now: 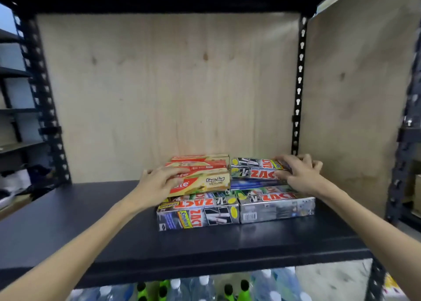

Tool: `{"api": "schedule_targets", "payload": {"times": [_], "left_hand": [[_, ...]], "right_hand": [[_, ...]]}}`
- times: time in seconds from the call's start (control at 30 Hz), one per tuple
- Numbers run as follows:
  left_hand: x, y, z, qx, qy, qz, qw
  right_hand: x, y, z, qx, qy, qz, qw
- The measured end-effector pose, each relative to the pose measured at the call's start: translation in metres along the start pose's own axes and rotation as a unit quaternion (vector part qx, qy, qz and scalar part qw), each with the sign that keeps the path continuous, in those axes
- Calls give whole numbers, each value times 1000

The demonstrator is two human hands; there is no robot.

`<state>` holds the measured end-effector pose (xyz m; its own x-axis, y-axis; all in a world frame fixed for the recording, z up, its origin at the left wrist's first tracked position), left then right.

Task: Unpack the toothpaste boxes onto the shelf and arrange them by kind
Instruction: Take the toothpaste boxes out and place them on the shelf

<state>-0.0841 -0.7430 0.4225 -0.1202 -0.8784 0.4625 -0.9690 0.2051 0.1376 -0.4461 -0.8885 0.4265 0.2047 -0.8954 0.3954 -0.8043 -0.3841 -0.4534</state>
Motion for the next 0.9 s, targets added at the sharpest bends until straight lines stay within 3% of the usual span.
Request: {"api": "schedule_targets", "payload": {"times": [0.17, 0.3, 0.47, 0.57, 0.9], "left_hand": [[16, -18, 14, -66, -37, 36, 996], [7, -22, 10, -256, 38, -7, 966], [-16, -29, 19, -374, 114, -78, 917], [-26, -39, 19, -388, 145, -92, 905], [-35, -40, 21, -356, 161, -77, 917]], "right_hand": [[23, 2, 28, -2, -47, 7, 999], [25, -1, 23, -21, -85, -1, 996], [25, 3, 20, -51, -103, -17, 993], [23, 1, 20, -55, -81, -22, 995], [5, -45, 34, -18, 42, -128, 991]]}}
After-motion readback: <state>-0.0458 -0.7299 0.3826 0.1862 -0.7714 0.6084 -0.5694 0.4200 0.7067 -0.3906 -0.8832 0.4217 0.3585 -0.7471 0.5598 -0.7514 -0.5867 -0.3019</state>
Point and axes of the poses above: each hand's wrist, its own x-axis towards the middle knuckle, its own z-axis out of the palm, y = z × x, the point moved 2 cm from there along x, towards the middle knuckle, and after that the axes turned 9 degrees about z, right-handed, at the moved point
